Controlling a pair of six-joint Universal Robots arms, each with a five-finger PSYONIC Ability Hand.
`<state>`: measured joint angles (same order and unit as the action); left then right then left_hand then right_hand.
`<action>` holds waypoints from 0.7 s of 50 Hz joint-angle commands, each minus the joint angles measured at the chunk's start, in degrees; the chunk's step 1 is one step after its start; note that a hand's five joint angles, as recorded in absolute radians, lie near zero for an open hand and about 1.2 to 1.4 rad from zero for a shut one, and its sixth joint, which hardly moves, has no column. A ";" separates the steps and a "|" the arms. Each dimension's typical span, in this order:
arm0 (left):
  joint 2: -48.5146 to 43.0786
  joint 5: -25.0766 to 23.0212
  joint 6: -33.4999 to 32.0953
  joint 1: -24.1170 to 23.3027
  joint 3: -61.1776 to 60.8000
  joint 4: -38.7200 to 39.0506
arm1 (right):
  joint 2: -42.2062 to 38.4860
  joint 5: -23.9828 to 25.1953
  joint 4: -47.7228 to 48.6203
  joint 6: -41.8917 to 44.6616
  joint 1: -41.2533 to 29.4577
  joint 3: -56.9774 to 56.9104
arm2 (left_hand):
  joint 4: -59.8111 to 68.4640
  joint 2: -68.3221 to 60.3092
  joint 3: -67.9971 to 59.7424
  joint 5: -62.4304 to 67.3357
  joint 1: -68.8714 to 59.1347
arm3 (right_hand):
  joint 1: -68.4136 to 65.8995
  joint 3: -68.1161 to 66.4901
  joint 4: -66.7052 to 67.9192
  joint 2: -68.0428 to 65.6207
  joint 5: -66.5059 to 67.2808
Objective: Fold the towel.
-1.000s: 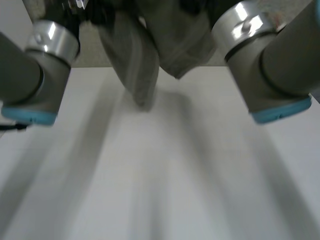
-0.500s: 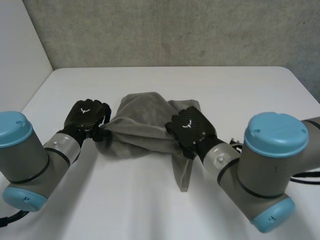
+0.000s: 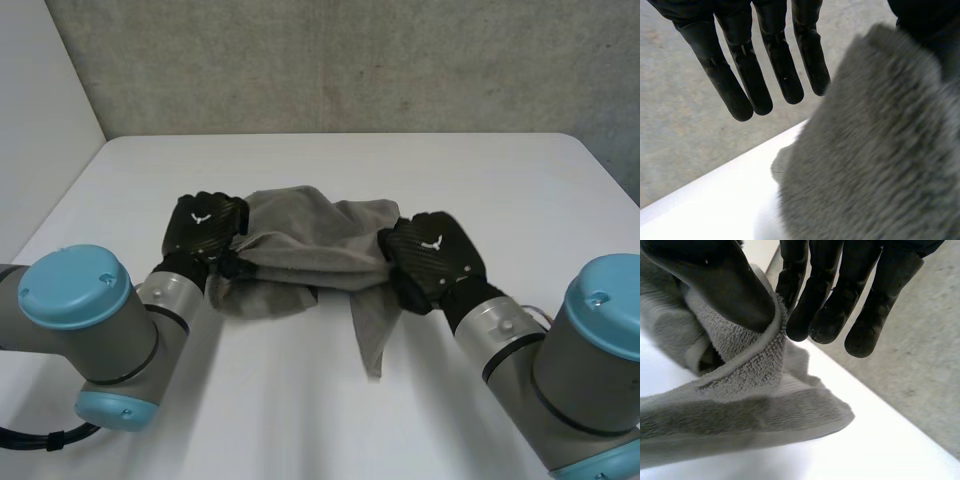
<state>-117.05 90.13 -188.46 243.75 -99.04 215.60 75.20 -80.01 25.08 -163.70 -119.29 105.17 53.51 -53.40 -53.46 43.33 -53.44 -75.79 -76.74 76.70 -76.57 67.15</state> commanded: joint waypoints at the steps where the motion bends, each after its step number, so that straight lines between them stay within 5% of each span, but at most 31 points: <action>1: -0.90 3.74 -1.38 1.29 0.52 2.55 | 2.23 -0.58 1.55 -2.32 2.74 -0.23 | 0.44 -0.55 -0.49 0.62 -0.51 | -4.21 -3.26 3.30 -3.43 2.85; 10: 1.02 4.18 -1.91 3.66 -1.67 2.29 | -0.32 -1.11 1.64 -2.58 3.27 -0.84 | 0.77 -0.88 -0.82 0.95 -0.84 | -4.21 -3.26 3.30 -3.43 2.85; 18: 4.19 4.27 -2.00 4.45 -2.82 2.72 | -0.15 -2.69 2.42 -2.67 4.06 -0.06 | 19.43 -19.53 -19.47 19.61 -19.50 | -4.21 -3.26 3.30 -3.43 2.85; 27: 11.30 3.48 -2.00 7.53 0.86 1.76 | 4.69 -3.57 1.46 -3.99 3.98 -5.59 | 16.43 -16.53 -16.47 16.61 -16.50 | -4.21 -3.26 3.30 -3.43 2.85; 35: 15.18 3.30 -2.00 7.00 3.86 -4.29 | 8.64 -2.25 -13.31 -3.64 3.80 -16.58 | 9.36 -9.46 -9.40 9.54 -9.43 | -4.21 -3.26 3.30 -3.43 2.85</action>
<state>-103.60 93.61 -190.46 251.06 -96.85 215.52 82.44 -83.17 20.69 -167.55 -115.43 94.78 64.20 -64.31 -64.34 54.77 -64.24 -75.79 -76.75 76.70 -76.85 67.15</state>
